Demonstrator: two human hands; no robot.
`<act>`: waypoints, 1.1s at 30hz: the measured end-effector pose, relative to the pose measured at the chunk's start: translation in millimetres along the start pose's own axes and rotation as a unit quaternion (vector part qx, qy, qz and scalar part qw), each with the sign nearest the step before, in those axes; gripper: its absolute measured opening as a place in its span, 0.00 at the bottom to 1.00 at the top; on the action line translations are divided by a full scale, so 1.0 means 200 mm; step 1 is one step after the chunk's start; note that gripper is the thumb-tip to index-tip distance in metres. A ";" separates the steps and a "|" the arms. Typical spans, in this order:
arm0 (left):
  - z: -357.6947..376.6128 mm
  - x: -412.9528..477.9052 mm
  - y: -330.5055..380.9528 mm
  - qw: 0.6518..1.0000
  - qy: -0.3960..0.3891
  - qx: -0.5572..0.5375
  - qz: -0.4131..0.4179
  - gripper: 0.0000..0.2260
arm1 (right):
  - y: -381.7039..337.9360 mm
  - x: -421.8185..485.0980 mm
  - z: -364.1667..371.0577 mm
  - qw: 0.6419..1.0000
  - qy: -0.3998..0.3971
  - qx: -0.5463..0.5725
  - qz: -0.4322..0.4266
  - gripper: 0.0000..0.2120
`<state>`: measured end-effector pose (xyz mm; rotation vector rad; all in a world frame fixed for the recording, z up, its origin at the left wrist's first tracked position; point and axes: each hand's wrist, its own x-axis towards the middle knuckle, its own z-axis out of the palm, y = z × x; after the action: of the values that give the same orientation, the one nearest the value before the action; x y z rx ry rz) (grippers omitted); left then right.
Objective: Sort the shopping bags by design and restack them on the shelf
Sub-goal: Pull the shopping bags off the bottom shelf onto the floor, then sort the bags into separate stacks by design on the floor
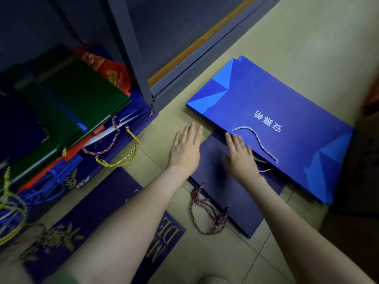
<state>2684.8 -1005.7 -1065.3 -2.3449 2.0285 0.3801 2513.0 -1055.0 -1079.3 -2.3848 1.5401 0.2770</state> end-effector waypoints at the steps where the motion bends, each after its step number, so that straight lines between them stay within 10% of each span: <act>1: -0.02 -0.05 -0.06 1.000 -0.004 -0.006 -0.017 0.30 | -0.13 -0.02 -0.02 0.999 -0.007 0.020 -0.029 0.30; 15: -0.57 -1.03 -0.44 0.968 -0.050 -0.092 -0.227 0.27 | -1.14 -0.57 -0.47 0.972 -0.128 0.125 -0.153 0.22; 33: -0.69 -2.18 -0.90 0.903 -0.003 -0.025 -0.428 0.36 | -1.80 -1.21 -0.48 0.926 -0.175 -0.010 -0.333 0.34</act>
<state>2829.3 -577.8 -873.2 -2.9233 0.8019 0.3790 2741.7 -740.6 -864.0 -2.5280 0.5264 0.5216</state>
